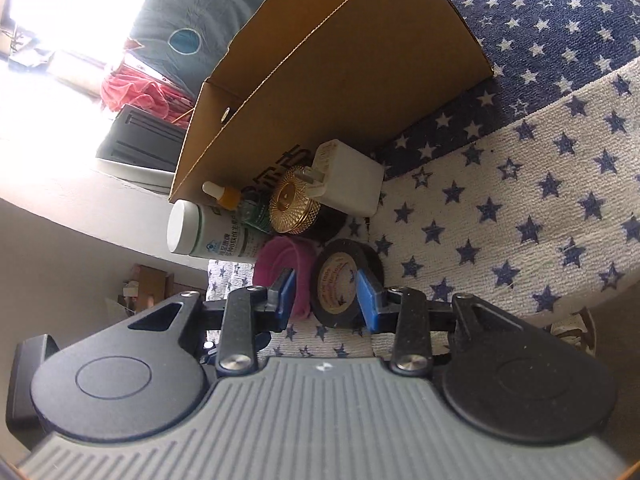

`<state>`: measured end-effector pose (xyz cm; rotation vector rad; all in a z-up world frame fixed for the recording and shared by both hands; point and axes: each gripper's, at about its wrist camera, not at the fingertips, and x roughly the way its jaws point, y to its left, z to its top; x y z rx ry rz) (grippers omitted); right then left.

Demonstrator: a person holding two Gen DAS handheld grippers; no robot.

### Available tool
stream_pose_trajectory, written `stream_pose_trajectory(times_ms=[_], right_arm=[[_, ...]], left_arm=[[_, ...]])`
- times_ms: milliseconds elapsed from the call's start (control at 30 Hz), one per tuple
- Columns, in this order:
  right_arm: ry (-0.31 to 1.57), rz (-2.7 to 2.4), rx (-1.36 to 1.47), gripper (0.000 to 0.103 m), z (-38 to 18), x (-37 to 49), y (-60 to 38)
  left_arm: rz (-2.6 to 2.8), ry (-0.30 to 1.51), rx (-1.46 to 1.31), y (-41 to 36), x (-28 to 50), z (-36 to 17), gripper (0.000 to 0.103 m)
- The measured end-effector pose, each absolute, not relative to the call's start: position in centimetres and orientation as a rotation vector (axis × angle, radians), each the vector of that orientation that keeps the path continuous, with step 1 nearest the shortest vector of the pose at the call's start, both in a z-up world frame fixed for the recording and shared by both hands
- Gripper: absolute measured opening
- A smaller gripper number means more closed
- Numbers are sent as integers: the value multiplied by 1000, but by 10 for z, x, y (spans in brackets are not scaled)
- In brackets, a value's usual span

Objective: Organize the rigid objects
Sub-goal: 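Move the right gripper to the black electrical tape roll and grip it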

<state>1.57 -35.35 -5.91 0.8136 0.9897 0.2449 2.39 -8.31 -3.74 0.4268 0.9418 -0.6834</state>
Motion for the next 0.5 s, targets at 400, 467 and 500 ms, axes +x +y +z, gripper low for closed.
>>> stream_pose_trajectory(times_ms=[400, 467, 500], right_arm=[[1061, 237, 708, 30, -81, 41, -341], [1070, 246, 703, 30, -86, 45, -339], [1062, 253, 700, 30, -87, 46, -339]], left_arm=[[-645, 1000, 380, -109, 45, -62, 38], [-632, 1006, 367, -109, 49, -66, 40], [-624, 1013, 357, -109, 51, -67, 40]])
